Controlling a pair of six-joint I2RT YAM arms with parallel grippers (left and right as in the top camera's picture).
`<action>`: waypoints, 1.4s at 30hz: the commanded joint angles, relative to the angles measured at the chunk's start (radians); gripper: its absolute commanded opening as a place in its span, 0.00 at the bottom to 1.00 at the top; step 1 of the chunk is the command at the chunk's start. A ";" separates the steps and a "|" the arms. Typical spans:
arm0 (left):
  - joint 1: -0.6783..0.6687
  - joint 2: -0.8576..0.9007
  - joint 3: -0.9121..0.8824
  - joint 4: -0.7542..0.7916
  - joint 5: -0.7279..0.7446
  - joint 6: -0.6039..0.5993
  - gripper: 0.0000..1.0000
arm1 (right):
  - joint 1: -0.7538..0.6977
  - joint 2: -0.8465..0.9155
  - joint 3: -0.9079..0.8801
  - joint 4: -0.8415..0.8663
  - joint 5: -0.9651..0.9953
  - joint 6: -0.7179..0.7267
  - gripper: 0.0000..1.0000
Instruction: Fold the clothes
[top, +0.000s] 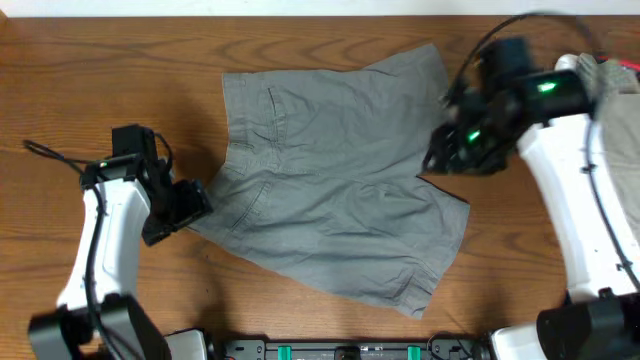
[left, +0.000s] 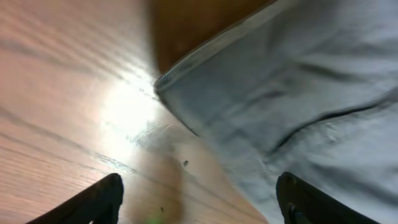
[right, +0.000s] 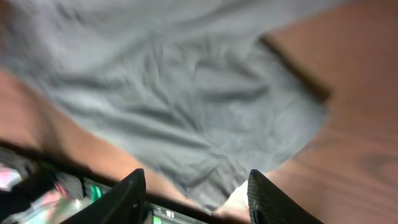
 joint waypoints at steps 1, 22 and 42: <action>0.020 0.068 -0.014 0.041 -0.012 -0.039 0.74 | 0.069 0.000 -0.142 0.045 0.009 0.031 0.51; 0.023 0.268 -0.014 0.110 -0.013 -0.053 0.08 | 0.476 -0.001 -0.575 0.218 -0.016 -0.027 0.55; 0.023 0.268 -0.014 0.122 -0.012 -0.053 0.08 | 0.543 -0.001 -0.856 0.365 0.142 0.275 0.62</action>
